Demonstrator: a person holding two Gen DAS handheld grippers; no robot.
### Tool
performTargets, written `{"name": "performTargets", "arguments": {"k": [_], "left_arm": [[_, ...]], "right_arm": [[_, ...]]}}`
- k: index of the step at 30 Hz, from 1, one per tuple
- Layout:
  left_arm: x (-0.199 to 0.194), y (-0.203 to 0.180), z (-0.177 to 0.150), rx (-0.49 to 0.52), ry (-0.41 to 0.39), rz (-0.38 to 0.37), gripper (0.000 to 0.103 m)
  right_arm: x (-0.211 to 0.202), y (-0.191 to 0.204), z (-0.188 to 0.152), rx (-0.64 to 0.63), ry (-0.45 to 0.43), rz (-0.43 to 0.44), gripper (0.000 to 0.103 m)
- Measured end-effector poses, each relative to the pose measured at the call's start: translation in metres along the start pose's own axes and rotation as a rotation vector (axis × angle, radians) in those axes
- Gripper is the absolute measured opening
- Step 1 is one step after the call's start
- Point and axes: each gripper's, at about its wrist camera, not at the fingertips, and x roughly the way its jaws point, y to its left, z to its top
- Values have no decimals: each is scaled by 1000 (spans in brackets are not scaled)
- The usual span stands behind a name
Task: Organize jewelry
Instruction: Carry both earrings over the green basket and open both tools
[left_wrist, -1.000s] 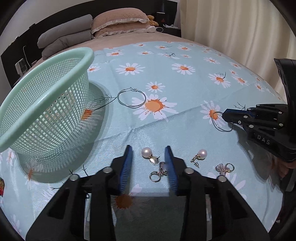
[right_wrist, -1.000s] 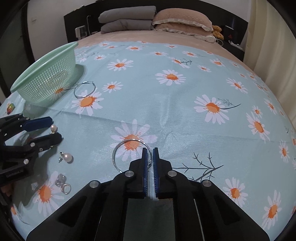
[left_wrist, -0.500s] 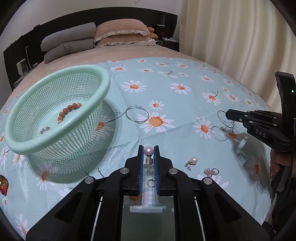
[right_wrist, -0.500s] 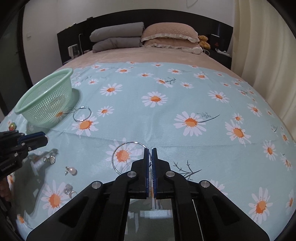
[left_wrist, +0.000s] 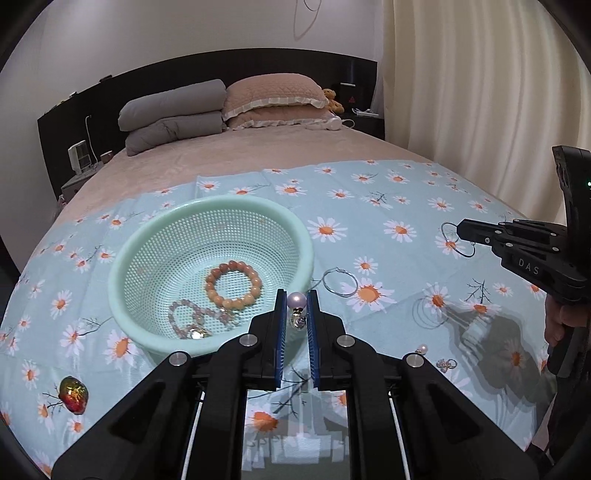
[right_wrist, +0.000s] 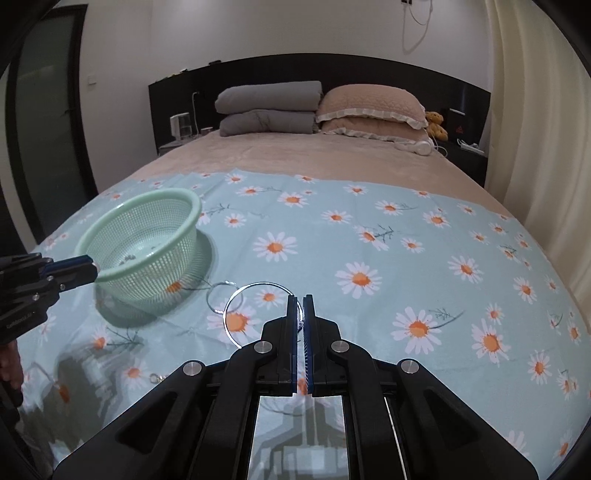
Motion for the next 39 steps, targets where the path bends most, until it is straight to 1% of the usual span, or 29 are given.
{"name": "performTargets", "arguments": {"k": [5, 8, 11, 15, 18, 20, 23, 24, 25, 26, 27, 28, 29, 31, 34, 39], "left_arm": [[-7, 26, 7, -13, -11, 43, 11], [-6, 39, 9, -13, -13, 71, 11], [0, 49, 7, -23, -2, 76, 11], [10, 57, 1, -26, 13, 75, 11], [17, 63, -4, -40, 24, 65, 11], [21, 67, -7, -52, 30, 74, 11], [25, 74, -9, -67, 42, 84, 12], [24, 76, -10, -77, 43, 84, 15], [22, 78, -11, -88, 36, 89, 36], [19, 80, -12, -96, 19, 93, 49], [14, 81, -14, -100, -3, 100, 68], [10, 81, -15, -101, -20, 102, 73], [7, 81, -15, -102, -26, 97, 73], [3, 81, -18, -105, -26, 105, 76], [1, 79, -25, -107, -10, 96, 77], [2, 71, -41, -105, 11, 67, 77]], "right_arm": [[15, 33, 29, -30, -24, 89, 3], [28, 54, 43, -55, -22, 124, 3], [40, 74, 52, -81, -14, 150, 3], [57, 90, 57, -87, 12, 175, 3], [70, 97, 57, -99, 38, 177, 3], [77, 99, 58, -90, 47, 204, 5], [89, 101, 60, -79, 71, 192, 7], [90, 100, 61, -75, 73, 193, 7], [89, 99, 60, -71, 72, 188, 7], [88, 96, 59, -66, 70, 182, 8], [86, 93, 58, -58, 68, 180, 14], [85, 89, 57, -46, 66, 176, 20], [83, 83, 55, -31, 63, 170, 35], [80, 73, 52, -18, 58, 157, 48], [80, 57, 47, -6, 79, 126, 49], [86, 34, 35, 36, 117, 97, 50]]}}
